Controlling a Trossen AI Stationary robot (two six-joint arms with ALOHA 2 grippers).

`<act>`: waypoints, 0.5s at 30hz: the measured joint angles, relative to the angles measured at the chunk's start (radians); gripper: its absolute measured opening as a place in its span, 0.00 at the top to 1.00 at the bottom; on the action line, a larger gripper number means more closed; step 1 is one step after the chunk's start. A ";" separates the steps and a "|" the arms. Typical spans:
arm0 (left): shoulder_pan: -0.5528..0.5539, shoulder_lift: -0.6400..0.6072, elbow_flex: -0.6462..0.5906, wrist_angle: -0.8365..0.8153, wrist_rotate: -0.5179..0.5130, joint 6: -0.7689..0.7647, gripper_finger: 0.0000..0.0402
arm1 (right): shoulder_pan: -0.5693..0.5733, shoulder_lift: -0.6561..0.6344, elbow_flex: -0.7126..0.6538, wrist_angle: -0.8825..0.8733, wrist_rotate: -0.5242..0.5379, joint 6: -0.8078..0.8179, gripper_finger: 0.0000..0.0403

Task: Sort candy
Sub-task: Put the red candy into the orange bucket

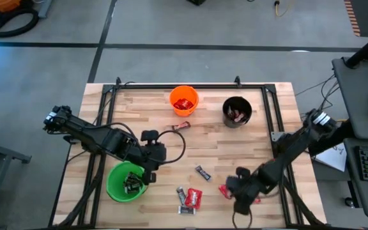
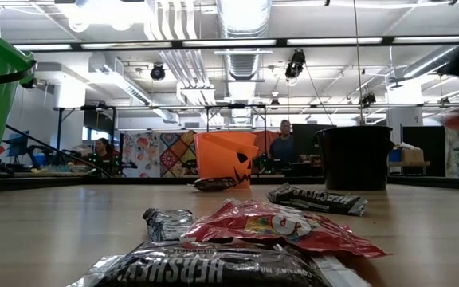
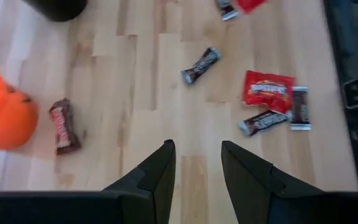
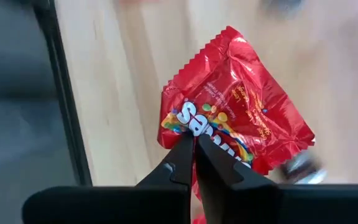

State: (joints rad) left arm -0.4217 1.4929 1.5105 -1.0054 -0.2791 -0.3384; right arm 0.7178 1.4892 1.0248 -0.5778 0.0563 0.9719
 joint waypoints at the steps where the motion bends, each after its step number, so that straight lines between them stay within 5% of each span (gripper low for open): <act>1: 0.000 -0.001 0.000 0.007 0.013 0.010 0.71 | -0.021 -0.023 0.003 0.000 0.020 -0.011 0.98; 8: 0.000 -0.007 0.000 0.036 0.028 0.038 0.71 | -0.244 -0.171 0.035 0.016 0.159 -0.195 0.98; 15: 0.000 -0.008 0.000 0.034 0.027 0.021 0.71 | -0.570 -0.223 0.048 0.174 0.155 -0.451 0.98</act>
State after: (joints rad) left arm -0.4217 1.4845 1.5105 -0.9718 -0.2525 -0.3171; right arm 0.1479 1.2664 1.0725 -0.4033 0.2117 0.5209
